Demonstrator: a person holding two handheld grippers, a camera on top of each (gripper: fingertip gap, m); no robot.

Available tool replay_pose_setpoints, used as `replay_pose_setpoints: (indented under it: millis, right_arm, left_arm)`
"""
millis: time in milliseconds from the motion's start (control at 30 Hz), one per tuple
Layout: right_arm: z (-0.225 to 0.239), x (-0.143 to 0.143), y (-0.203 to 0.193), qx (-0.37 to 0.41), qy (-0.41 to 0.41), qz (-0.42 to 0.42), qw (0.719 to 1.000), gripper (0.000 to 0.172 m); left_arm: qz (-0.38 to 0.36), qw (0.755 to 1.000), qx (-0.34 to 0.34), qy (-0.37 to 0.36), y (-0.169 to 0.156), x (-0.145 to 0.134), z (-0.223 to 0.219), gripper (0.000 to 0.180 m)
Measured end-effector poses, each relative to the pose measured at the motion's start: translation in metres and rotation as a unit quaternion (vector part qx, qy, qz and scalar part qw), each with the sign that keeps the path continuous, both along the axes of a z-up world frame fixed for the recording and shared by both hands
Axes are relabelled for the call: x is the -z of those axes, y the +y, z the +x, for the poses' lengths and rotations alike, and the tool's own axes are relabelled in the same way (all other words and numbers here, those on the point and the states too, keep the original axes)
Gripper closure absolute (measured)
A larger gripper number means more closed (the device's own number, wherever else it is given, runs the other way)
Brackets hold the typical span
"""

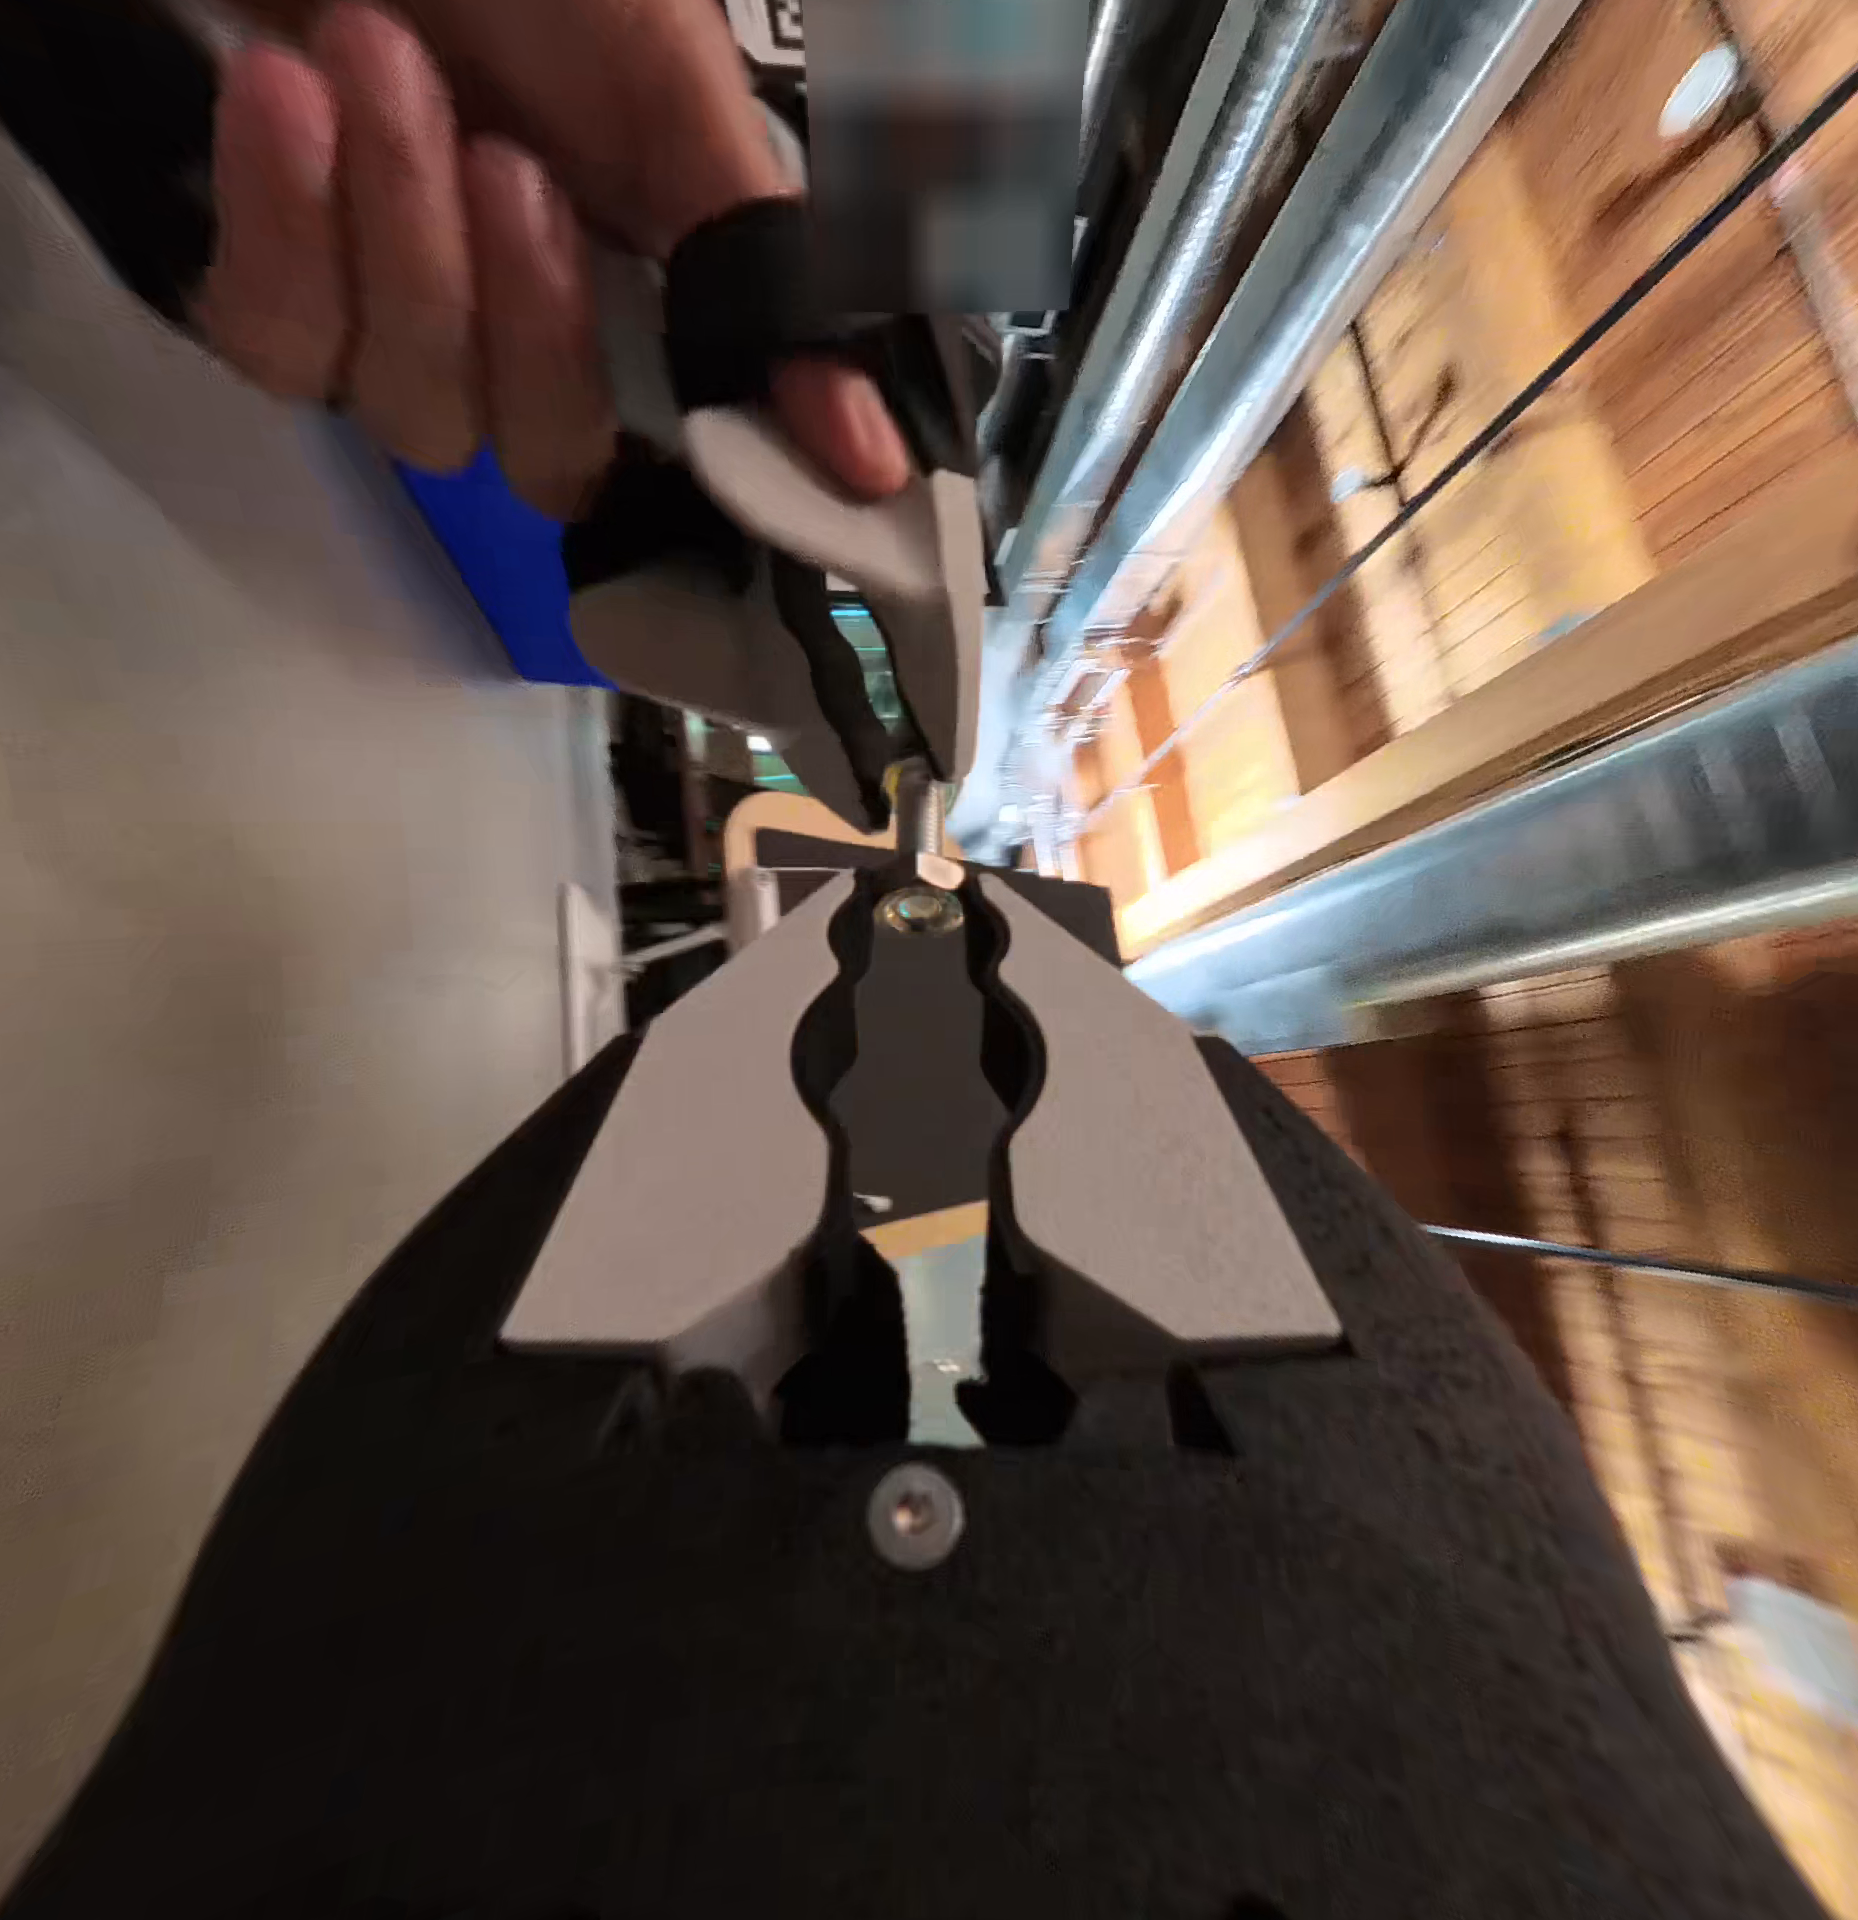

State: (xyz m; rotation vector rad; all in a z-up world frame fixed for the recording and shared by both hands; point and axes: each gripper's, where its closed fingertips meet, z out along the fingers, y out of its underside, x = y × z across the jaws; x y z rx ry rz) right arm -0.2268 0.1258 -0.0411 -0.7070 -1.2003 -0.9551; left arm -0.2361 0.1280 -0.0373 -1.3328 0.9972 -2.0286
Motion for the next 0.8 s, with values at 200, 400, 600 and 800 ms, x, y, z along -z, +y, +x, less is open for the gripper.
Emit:
replay_pose_setpoints:
  millis: [200, 400, 600, 800]
  right_arm:
    - [0.000, -0.010, -0.005, -0.069, 0.151, -0.081, 0.983, 0.138]
    - [-0.006, -0.001, 0.007, -0.208, 0.503, -0.490, 0.681, 0.133]
    - [0.005, -0.009, 0.011, -0.355, 0.652, -0.629, 0.230, 0.134]
    - [-0.005, -0.010, 0.004, -0.363, 0.634, -0.656, 0.189, 0.131]
  left_arm:
    - [-0.004, 0.999, -0.029, -0.014, 0.011, -0.005, -0.006, 0.164]
    - [0.087, 0.992, -0.082, -0.043, 0.017, -0.016, -0.018, 0.164]
    - [0.140, 0.983, -0.098, -0.062, 0.009, -0.020, -0.017, 0.164]
    - [0.167, 0.980, -0.095, -0.049, 0.002, -0.015, -0.010, 0.164]
